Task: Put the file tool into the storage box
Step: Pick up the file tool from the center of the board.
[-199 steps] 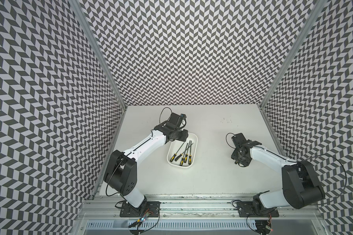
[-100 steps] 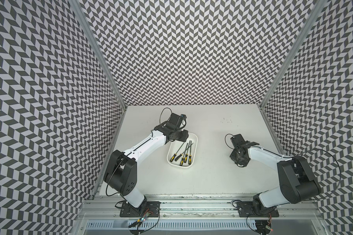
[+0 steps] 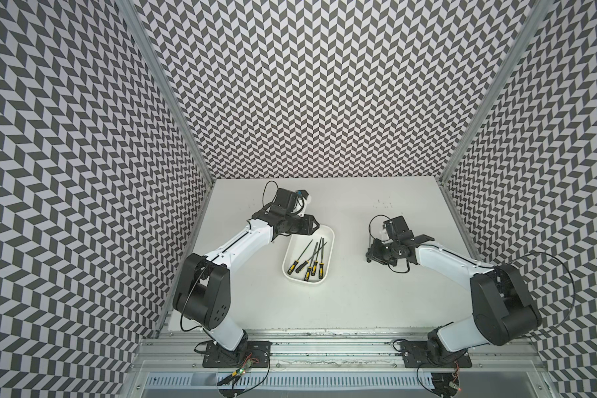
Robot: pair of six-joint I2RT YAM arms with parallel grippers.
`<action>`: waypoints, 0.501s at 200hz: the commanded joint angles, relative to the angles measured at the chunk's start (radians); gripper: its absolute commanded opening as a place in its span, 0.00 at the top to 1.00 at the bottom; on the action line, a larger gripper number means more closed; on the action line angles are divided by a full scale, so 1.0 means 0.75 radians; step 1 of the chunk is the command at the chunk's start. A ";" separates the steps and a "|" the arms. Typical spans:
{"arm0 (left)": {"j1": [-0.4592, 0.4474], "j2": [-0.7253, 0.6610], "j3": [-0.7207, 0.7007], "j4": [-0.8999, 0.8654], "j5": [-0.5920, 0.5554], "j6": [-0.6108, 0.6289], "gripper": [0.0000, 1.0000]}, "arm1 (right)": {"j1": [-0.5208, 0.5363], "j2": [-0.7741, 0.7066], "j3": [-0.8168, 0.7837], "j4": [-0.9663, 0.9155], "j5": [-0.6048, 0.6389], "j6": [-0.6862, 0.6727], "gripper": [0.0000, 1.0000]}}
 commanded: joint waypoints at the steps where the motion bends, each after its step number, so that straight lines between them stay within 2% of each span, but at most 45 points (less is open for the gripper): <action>1: -0.011 0.015 0.002 0.102 0.162 -0.045 0.59 | 0.058 -0.029 0.068 0.122 -0.290 -0.124 1.00; 32: -0.023 0.023 -0.023 0.158 0.205 -0.079 0.59 | 0.127 -0.039 0.137 0.203 -0.428 -0.094 1.00; 100: -0.046 0.033 -0.023 0.195 0.185 -0.094 0.59 | 0.259 0.058 0.326 0.186 -0.446 -0.108 1.00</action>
